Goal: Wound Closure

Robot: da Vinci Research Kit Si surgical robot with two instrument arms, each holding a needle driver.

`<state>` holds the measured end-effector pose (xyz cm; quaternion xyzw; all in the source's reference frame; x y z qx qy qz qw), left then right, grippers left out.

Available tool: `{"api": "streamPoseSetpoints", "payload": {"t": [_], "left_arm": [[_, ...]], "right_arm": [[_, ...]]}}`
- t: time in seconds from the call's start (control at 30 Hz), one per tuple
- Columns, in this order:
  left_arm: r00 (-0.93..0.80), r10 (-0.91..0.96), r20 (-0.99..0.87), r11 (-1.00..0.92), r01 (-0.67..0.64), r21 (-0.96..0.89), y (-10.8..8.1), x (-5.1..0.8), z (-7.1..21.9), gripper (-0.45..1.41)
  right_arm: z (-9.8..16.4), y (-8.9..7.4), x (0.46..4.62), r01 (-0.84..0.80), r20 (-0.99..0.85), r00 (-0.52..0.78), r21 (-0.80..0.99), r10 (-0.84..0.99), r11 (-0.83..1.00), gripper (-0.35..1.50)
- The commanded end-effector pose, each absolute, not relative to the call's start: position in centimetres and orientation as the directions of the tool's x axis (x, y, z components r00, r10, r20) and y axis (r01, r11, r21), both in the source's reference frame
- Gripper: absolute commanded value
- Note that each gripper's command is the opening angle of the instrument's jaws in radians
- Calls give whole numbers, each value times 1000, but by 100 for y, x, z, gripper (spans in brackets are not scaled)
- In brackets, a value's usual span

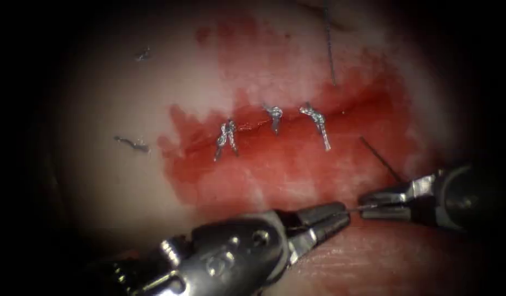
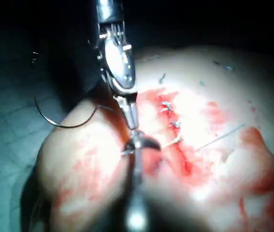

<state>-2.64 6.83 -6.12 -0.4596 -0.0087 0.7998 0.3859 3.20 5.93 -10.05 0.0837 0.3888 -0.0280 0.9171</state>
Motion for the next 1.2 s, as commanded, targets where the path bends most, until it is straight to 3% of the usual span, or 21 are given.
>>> {"api": "streamPoseSetpoints", "payload": {"t": [0.03,0.1,0.27,0.83,1.13,1.2], "left_arm": [[-279,574,-770,-730,-600,-328,689,-270,-606,44],[-227,560,-796,-728,-594,-343,695,-267,-604,65],[-150,650,-745,-680,-553,-481,689,-260,-610,75],[-256,756,-603,-640,-483,-597,677,-230,-618,70],[-193,827,-528,-554,-446,-703,680,-228,-603,68],[-161,855,-492,-508,-445,-737,681,-224,-601,44]], "right_arm": [[-997,596,327,111,-719,695,129,16,985,-35],[-992,599,326,101,-720,694,126,20,987,-35],[-989,613,321,43,-733,677,121,60,992,-35],[-995,612,325,53,-754,654,125,60,991,-35],[-996,612,325,53,-754,654,126,61,991,-35],[-995,612,325,52,-754,654,126,61,991,-35]]}}
